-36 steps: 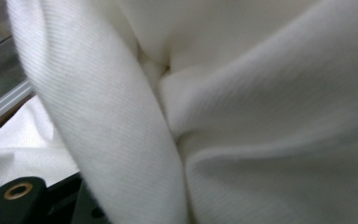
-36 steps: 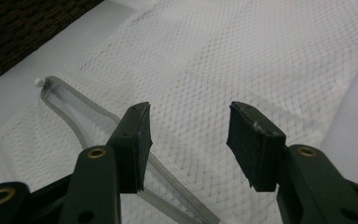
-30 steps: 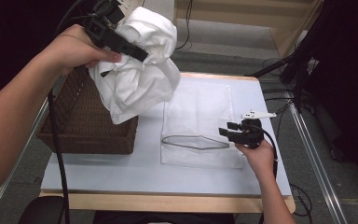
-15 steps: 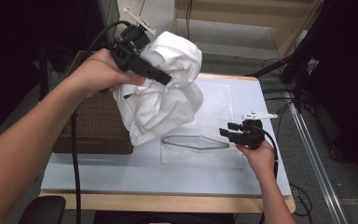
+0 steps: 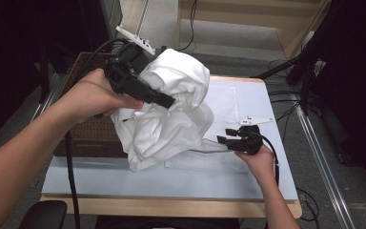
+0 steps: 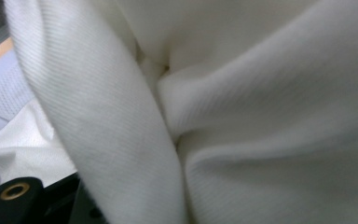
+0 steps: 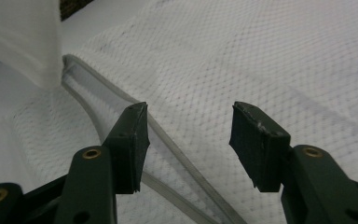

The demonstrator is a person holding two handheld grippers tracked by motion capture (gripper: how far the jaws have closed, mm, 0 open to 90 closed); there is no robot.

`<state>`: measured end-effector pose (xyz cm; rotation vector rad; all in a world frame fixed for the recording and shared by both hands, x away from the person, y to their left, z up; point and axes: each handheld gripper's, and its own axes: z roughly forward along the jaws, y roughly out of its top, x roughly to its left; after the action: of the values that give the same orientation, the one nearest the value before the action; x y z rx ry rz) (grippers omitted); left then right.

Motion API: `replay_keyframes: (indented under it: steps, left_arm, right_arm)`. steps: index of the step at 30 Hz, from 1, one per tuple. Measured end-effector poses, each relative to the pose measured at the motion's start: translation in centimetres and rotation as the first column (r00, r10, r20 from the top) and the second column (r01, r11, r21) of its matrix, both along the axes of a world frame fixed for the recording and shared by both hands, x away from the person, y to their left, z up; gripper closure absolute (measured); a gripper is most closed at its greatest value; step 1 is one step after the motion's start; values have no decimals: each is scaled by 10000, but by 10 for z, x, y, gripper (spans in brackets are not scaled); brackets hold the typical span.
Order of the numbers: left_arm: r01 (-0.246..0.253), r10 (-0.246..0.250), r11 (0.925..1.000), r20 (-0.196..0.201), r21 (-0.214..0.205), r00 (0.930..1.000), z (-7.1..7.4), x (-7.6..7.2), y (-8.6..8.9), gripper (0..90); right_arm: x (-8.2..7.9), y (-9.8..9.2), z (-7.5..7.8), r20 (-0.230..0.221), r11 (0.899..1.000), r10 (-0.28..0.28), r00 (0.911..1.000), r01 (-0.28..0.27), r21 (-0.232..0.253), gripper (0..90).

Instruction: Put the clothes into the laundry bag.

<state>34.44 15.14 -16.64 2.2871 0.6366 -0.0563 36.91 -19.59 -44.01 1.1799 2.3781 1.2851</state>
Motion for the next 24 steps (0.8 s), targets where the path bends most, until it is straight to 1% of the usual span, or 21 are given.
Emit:
replay_keyframes:
  steps: [3, 4, 5, 8, 9, 11, 12, 13, 14, 15, 16, 17, 19, 21, 22, 23, 24]
  left_arm:
    - [97, -97, 10000, 1, -12, 10000, -2, -11, 2, 487]
    - [104, -104, 9999, 37, -6, 9999, -3, -14, 3, 487]
    - [136, -136, 9999, 40, -14, 9999, -4, -17, 3, 487]
    - [79, -79, 10000, -59, 32, 10000, -10, -25, 5, 486]
    - [87, -87, 10000, -103, 8, 9999, -12, -27, 5, 486]
    - [100, -102, 9999, -266, -46, 9996, -18, -31, 6, 485]
    - [63, -66, 9999, -322, -95, 9995, -21, -33, 6, 485]
    - [70, -75, 9999, -373, -136, 9993, -24, -34, 6, 484]
    - [31, -40, 9998, -406, -213, 9992, -27, -35, 6, 484]
    - [5, -16, 9997, -473, -235, 9989, -29, -36, 5, 484]
    - [68, -83, 9996, -567, -266, 9984, -34, -38, 4, 484]
    - [117, -131, 9997, -585, -237, 9982, -37, -40, 3, 484]
    - [235, -242, 9996, -616, -123, 9978, -45, -44, -1, 484]
    - [310, -312, 9995, -662, -31, 9973, -52, -46, -4, 483]
    - [294, -293, 9996, -728, -2, 9969, -56, -47, -6, 483]
    - [297, -297, 9996, -791, -11, 9964, -60, -47, -6, 483]
    - [219, -224, 9997, -790, -70, 9966, -65, -47, -8, 483]
  right_arm:
    - [0, 8, -5, -121, 9995, 246, 9996, -249, -190, 476]
    - [1, 11, -7, -309, 9992, 306, 9991, -314, -240, 476]
    - [1, 13, -8, -401, 9991, 336, 9986, -347, -258, 476]
    - [2, 21, -14, -570, 9977, 547, 9969, -568, -364, 477]
    - [2, 23, -16, -603, 9971, 564, 9966, -594, -480, 479]
    - [4, 30, -21, -517, 9941, 556, 9971, -602, -905, 504]
    - [5, 33, -23, -530, 9934, 448, 9976, -501, -1031, 533]
    - [8, 36, -26, -547, 9913, 464, 9974, -527, -1210, 582]
    - [9, 38, -27, -562, 9896, 380, 9977, -454, -1367, 605]
    - [10, 41, -28, -610, 9882, 286, 9977, -373, -1483, 653]
    - [11, 42, -29, -619, 9874, 228, 9978, -322, -1549, 715]
    - [11, 45, -29, -651, 9877, 21, 9979, -122, -1558, 774]
    - [12, 48, -27, -586, 9878, -56, 9983, -36, -1555, 857]
    - [13, 51, -23, -482, 9888, -125, 9988, 52, -1492, 884]
    - [14, 53, -21, -619, 9870, -148, 9980, 47, -1609, 887]
    - [14, 53, -18, -512, 9859, -105, 9986, 17, -1673, 888]
    - [14, 53, -15, -362, 9867, -83, 9993, 23, -1625, 888]
